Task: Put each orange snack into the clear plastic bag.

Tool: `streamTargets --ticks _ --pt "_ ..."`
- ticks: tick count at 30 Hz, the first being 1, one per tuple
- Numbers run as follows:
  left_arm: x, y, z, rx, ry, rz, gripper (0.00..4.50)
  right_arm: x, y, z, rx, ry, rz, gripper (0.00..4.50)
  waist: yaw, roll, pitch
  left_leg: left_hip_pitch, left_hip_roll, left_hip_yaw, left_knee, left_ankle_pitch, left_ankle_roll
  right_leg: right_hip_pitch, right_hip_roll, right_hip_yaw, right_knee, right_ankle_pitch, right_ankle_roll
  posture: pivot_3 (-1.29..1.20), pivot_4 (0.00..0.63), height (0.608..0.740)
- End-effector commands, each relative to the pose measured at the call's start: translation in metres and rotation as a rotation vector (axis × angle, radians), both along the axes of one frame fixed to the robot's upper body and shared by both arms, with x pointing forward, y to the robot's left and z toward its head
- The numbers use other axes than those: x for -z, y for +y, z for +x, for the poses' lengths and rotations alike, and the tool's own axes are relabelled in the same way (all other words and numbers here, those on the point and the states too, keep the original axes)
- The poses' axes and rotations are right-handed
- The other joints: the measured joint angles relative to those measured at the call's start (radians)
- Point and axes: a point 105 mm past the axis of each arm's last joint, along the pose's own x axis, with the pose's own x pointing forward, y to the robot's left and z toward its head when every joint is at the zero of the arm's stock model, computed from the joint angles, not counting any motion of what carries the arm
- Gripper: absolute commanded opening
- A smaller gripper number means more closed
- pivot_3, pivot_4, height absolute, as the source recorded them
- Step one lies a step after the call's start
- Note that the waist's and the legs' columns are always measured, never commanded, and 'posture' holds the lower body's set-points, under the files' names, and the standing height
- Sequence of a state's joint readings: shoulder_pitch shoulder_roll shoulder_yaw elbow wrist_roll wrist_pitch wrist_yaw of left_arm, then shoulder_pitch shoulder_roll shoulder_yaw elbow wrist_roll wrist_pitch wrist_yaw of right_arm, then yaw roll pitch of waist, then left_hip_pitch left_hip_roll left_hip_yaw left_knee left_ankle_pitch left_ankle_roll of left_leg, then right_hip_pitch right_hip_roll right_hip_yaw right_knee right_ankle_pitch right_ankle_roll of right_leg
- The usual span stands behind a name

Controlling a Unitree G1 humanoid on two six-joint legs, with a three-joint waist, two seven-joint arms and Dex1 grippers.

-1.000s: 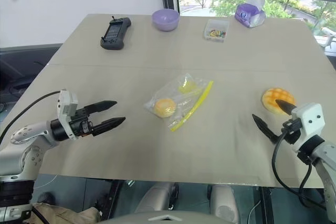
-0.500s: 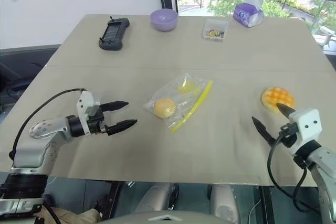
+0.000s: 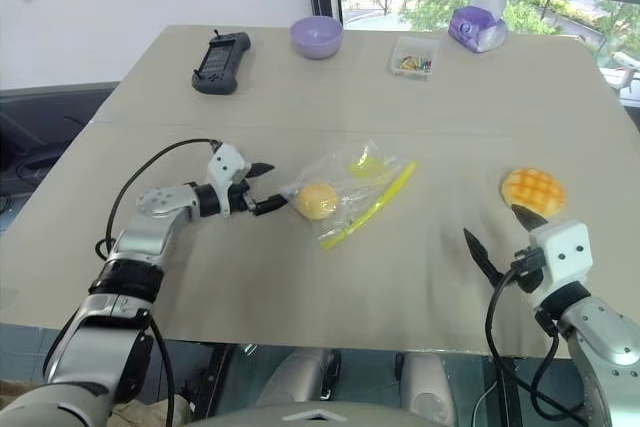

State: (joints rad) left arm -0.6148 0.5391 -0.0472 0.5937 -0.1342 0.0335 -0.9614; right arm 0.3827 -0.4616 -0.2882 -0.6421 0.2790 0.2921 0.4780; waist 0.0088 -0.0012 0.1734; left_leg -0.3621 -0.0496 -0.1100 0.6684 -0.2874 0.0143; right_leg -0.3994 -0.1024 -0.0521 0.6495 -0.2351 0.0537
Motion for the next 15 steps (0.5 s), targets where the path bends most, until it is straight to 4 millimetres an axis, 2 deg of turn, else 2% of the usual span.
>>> streamTargets --ticks 1,7,10,13,15 --pt "-0.005 -0.009 0.010 0.038 -0.030 0.009 4.48 -0.011 0.008 -0.003 -0.005 -0.049 -0.015 4.46 0.000 0.000 0.000 0.000 0.000 0.001 0.000 0.000 0.000 -0.001 0.000 0.000 0.000 0.000 0.000 0.00 0.150 0.740" --pt "-0.011 0.000 0.019 -0.002 -0.028 -0.035 4.48 -0.008 0.011 -0.007 0.021 -0.039 -0.012 4.46 -0.010 -0.002 0.001 -0.001 0.000 0.003 0.000 0.000 0.000 -0.004 0.000 0.003 0.001 0.000 0.000 0.00 0.150 0.740" --pt "-0.012 0.003 0.008 0.052 0.002 -0.052 4.48 -0.007 0.015 -0.007 0.008 -0.037 0.000 4.46 -0.019 -0.004 0.001 -0.001 0.000 0.006 0.000 0.000 0.001 -0.005 0.000 0.006 0.003 0.000 0.000 0.00 0.150 0.740" --pt "-0.013 0.001 -0.013 0.175 0.051 -0.086 4.48 -0.007 0.018 -0.007 -0.004 -0.036 0.003 4.46 -0.026 -0.005 0.002 -0.001 0.001 0.009 0.000 0.000 0.001 -0.007 0.001 0.010 0.006 0.000 0.000 0.00 0.150 0.740" --pt "-0.009 -0.001 -0.015 0.180 0.051 -0.068 4.48 -0.007 0.019 -0.006 -0.012 -0.035 0.005 4.46 -0.022 -0.005 0.002 -0.001 0.001 0.010 0.000 -0.001 0.001 -0.009 0.001 0.011 0.008 0.000 0.000 0.00 0.150 0.740"
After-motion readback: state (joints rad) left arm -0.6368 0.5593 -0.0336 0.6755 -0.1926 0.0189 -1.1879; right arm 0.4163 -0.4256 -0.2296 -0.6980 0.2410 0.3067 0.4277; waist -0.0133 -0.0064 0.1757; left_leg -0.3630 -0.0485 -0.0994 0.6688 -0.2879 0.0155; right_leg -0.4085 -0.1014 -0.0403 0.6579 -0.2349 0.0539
